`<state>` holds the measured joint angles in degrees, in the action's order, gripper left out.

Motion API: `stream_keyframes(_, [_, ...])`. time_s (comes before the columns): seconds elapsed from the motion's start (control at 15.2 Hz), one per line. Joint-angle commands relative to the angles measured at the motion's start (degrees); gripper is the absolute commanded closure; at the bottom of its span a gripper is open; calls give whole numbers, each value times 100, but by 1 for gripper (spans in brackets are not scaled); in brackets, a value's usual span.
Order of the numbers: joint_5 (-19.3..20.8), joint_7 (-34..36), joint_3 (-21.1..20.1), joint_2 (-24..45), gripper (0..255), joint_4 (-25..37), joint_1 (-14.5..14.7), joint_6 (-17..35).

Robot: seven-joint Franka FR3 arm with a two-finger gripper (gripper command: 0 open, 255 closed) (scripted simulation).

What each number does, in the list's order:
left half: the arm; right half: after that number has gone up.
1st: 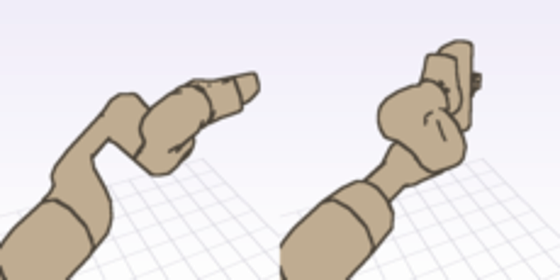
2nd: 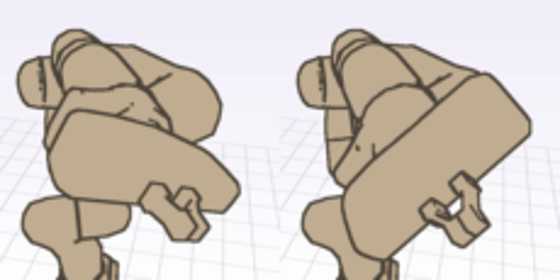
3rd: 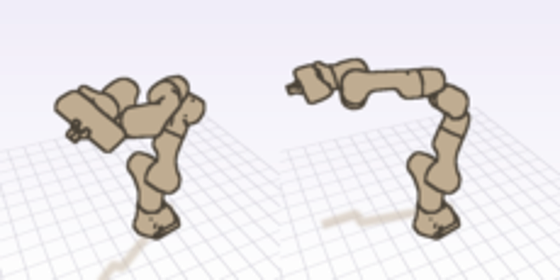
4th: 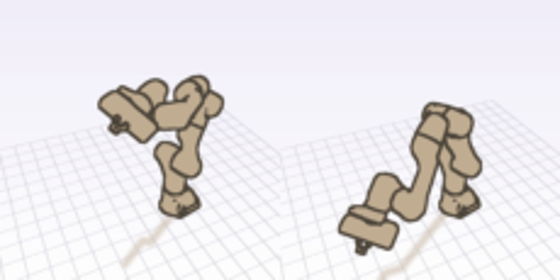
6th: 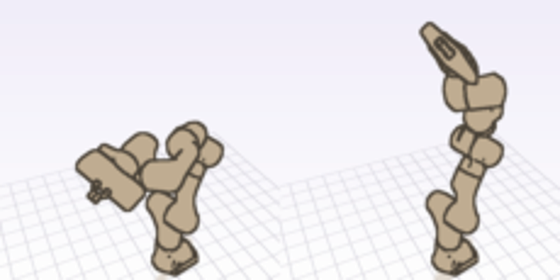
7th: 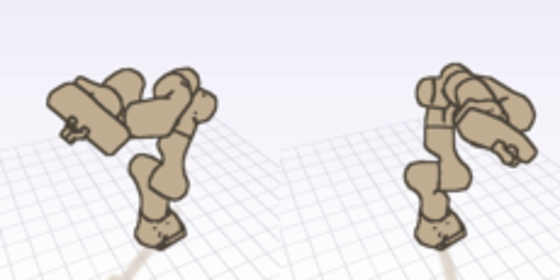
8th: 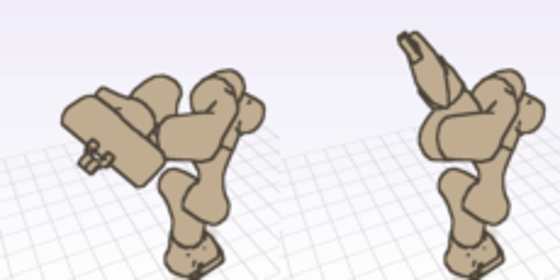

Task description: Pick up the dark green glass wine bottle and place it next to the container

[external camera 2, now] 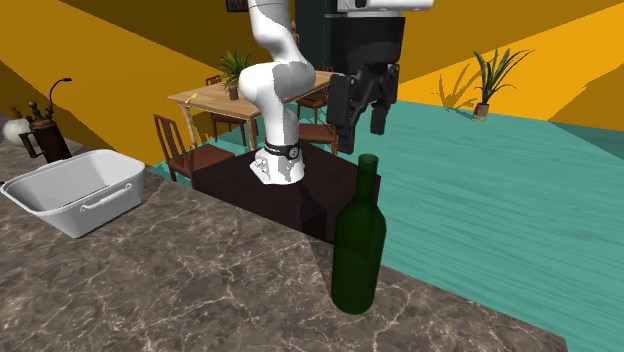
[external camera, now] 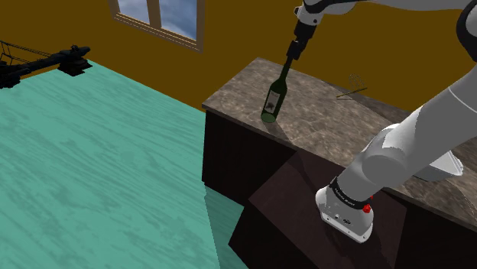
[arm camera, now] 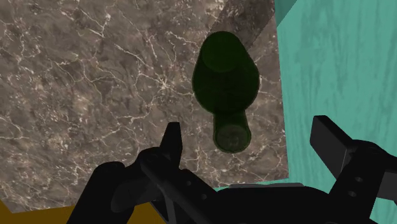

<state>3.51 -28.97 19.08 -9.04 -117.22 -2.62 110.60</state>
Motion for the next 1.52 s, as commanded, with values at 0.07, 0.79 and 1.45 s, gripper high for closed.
stream_keyframes(0.07, [-49,-121,51,179,0,-20,-14,206])
stream_keyframes(0.79, [-82,-149,73,300,0,-330,-21,631])
stream_keyframes(1.45, [-82,-148,73,298,255,-330,-21,630])
